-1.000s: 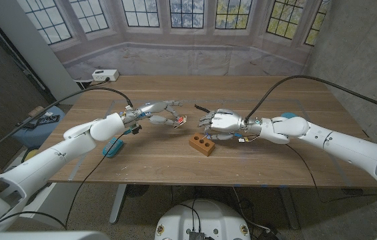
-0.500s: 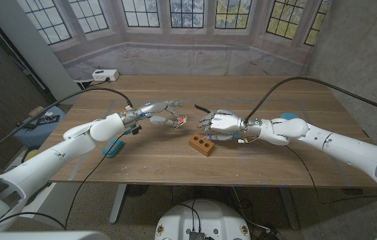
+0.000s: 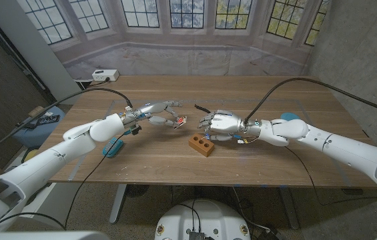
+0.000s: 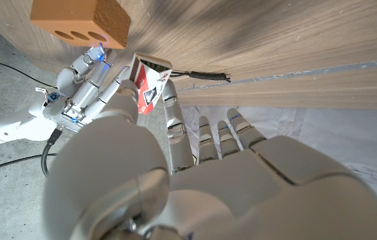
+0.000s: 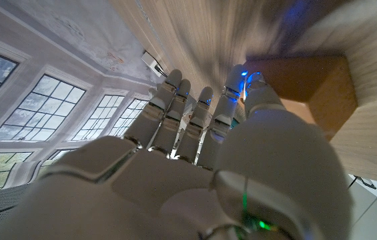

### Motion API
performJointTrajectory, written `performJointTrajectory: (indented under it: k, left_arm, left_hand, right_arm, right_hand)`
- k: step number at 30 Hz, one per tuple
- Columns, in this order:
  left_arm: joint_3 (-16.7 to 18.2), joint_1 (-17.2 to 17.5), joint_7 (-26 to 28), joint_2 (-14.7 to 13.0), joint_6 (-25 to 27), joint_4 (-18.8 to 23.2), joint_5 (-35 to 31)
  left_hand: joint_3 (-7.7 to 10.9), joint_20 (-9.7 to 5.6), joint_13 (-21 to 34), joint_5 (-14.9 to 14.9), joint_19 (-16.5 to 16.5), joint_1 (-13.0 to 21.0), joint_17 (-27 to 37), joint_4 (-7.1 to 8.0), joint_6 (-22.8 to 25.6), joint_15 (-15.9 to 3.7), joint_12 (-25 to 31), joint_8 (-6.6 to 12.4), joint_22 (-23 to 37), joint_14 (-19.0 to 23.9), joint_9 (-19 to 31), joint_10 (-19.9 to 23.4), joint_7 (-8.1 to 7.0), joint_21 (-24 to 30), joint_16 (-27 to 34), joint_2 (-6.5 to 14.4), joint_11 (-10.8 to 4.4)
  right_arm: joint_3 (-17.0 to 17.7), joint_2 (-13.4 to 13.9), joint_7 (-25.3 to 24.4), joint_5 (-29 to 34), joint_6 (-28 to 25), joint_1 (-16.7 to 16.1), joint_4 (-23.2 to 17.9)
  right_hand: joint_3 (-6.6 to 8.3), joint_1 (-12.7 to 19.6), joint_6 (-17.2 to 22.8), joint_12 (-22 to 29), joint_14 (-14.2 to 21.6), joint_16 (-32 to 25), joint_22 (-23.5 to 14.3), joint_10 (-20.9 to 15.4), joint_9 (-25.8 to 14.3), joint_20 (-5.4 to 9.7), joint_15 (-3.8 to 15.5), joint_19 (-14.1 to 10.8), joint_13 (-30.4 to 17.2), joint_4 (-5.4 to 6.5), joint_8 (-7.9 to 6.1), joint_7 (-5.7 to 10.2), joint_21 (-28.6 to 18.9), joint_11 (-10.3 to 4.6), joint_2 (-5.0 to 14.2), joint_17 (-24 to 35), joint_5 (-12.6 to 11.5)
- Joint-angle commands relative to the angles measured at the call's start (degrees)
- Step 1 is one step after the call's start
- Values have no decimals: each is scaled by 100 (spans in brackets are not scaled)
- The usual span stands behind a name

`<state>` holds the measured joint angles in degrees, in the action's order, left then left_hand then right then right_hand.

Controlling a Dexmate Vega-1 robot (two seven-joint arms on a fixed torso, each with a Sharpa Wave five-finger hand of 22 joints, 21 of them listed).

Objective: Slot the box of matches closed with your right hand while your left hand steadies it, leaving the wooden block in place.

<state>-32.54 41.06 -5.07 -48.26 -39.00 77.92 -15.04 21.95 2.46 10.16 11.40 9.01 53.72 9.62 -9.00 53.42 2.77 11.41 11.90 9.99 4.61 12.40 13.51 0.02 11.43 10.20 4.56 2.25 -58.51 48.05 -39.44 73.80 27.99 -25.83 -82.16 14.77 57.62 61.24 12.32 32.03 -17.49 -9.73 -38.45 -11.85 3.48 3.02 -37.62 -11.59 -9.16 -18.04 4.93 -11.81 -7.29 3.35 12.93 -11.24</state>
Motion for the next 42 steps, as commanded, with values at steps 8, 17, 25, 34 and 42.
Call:
performJointTrajectory:
  k: [8, 17, 25, 34, 42]
  left_arm:
    - [-82, -114, -21, 100, -16, -125, -38]
    - [-108, -133, -26, 119, -15, -146, -31]
    - [-104, -125, -6, 106, 5, -136, -34]
    - [-116, -150, 0, 120, -26, -174, -33]
    - [-136, -184, 4, 145, -74, -240, -36]
  left_hand:
    - [-23, 18, 12, -7, 57, 55, 4, -1, 24, 10, -18, 31, 24, 44, 26, 18, -1, 10, -5, 95, -21]
    - [-24, 13, 13, -7, 60, 53, 4, -1, 17, 12, -17, 29, 24, 47, 27, 25, 4, 10, -4, 97, -16]
    - [-25, 13, 13, -9, 58, 52, 4, -3, 21, 6, -21, 30, 24, 44, 26, 14, 1, 9, -5, 95, -33]
    - [-26, 8, 13, -9, 55, 52, 4, -4, 22, 8, -20, 30, 24, 42, 26, 17, -2, 7, -6, 95, -24]
    - [-26, 14, 13, -10, 52, 52, 4, -5, 14, 12, -20, 27, 24, 40, 26, 18, -4, 6, -6, 95, -21]
  right_arm:
    - [100, 24, 40, -98, 49, -57, -6]
    - [121, 1, 25, -152, 70, -67, 32]
    - [151, 2, 38, -204, 63, -89, 25]
    - [211, 34, 106, -258, 33, -133, -52]
    - [263, 71, 163, -269, 24, -169, -124]
  right_hand:
    - [-42, 111, 115, 28, 65, -35, -33, -98, -23, 505, 952, -87, -10, 12, -49, -25, 1, -10, 11, 28, -17]
    - [-56, 136, 173, 26, 73, -41, -35, -125, -21, 519, 954, -89, -8, 18, -59, -33, -1, -10, 31, 36, -15]
    - [-58, 173, 252, 21, 88, -49, -35, -137, -18, 541, 963, -95, -7, 16, -79, -25, -4, -17, 58, 44, -18]
    - [-69, 199, 272, 17, 89, -50, -36, -148, -16, 552, 963, -100, -6, 12, -78, -15, -5, -26, 60, 48, -18]
    - [-75, 226, 293, 13, 94, -52, -36, -158, -14, 554, 971, -106, -5, 8, -78, -18, -8, -16, 68, 51, -20]
